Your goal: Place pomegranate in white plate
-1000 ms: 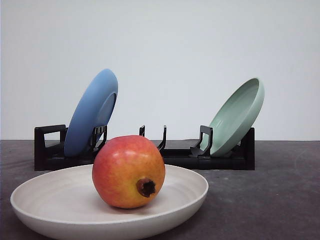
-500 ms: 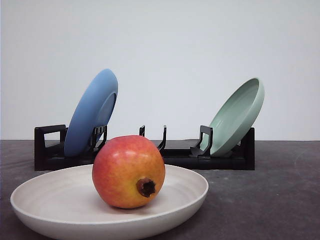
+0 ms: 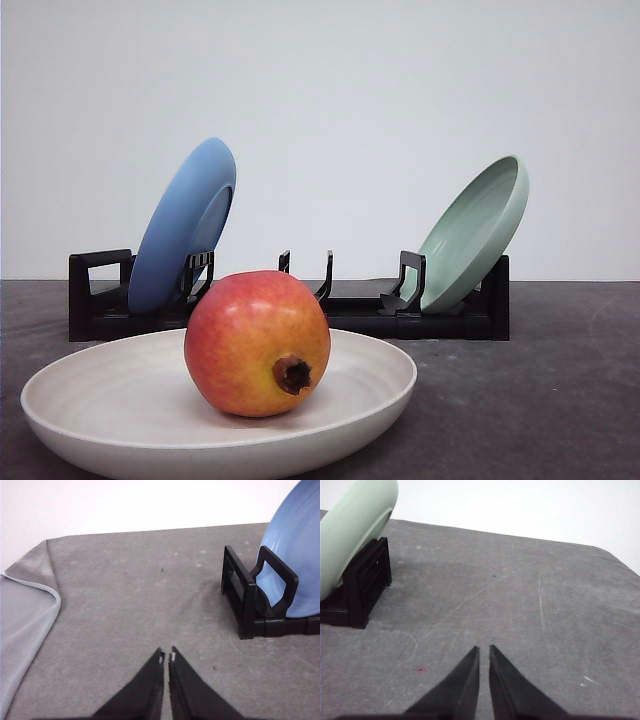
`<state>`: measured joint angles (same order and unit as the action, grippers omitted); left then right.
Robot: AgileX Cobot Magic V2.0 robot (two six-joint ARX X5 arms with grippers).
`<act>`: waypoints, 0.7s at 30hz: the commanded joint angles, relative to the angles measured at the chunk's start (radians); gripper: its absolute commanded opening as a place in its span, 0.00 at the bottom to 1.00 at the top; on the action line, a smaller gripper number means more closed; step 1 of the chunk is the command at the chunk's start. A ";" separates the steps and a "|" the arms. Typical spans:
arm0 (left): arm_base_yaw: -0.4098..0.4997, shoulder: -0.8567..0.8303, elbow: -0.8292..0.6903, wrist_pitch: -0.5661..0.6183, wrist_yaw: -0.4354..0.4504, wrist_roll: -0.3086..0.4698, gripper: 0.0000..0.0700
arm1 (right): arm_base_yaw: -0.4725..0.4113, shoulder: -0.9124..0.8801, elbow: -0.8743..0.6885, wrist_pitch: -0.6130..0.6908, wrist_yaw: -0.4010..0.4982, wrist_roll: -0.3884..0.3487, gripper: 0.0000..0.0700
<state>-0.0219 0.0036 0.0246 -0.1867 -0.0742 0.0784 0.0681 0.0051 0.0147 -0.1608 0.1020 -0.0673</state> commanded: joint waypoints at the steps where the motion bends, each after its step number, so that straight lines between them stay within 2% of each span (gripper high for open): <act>1: 0.000 -0.001 -0.013 0.001 0.004 0.007 0.00 | 0.000 -0.002 -0.005 0.003 0.003 0.004 0.05; 21: 0.000 -0.001 -0.013 0.001 0.004 0.007 0.00 | 0.000 -0.002 -0.005 0.003 0.004 0.004 0.05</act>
<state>-0.0219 0.0036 0.0246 -0.1867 -0.0742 0.0784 0.0681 0.0051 0.0147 -0.1604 0.1020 -0.0673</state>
